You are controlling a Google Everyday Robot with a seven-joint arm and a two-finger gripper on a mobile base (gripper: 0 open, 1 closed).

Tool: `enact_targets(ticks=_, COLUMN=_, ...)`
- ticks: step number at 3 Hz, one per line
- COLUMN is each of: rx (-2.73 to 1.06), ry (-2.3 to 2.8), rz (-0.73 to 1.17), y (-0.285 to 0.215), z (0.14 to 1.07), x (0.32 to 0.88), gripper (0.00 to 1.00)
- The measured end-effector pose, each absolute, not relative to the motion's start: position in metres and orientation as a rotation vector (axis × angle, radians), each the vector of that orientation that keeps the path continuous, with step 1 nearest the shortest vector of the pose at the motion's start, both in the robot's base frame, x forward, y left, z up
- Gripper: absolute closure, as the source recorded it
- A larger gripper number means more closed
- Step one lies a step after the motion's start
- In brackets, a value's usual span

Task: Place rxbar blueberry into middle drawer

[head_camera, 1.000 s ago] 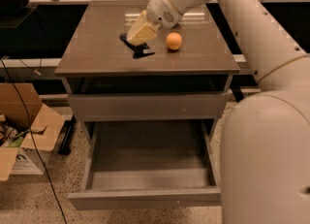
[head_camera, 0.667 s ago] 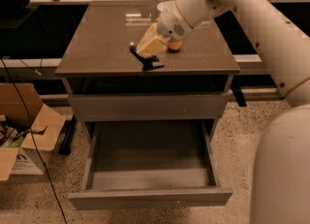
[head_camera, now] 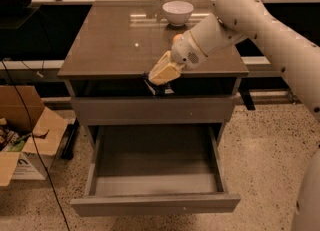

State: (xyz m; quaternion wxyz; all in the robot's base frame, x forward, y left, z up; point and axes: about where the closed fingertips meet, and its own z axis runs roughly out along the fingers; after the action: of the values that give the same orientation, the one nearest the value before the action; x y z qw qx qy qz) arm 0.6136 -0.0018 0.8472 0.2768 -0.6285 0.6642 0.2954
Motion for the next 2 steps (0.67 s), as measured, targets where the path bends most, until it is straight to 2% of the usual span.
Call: enact_targets(ticks=2, rx=-1.688, ry=1.794, rz=0.790, y=0.000, z=0.832, x=0.617, gripper=1.00)
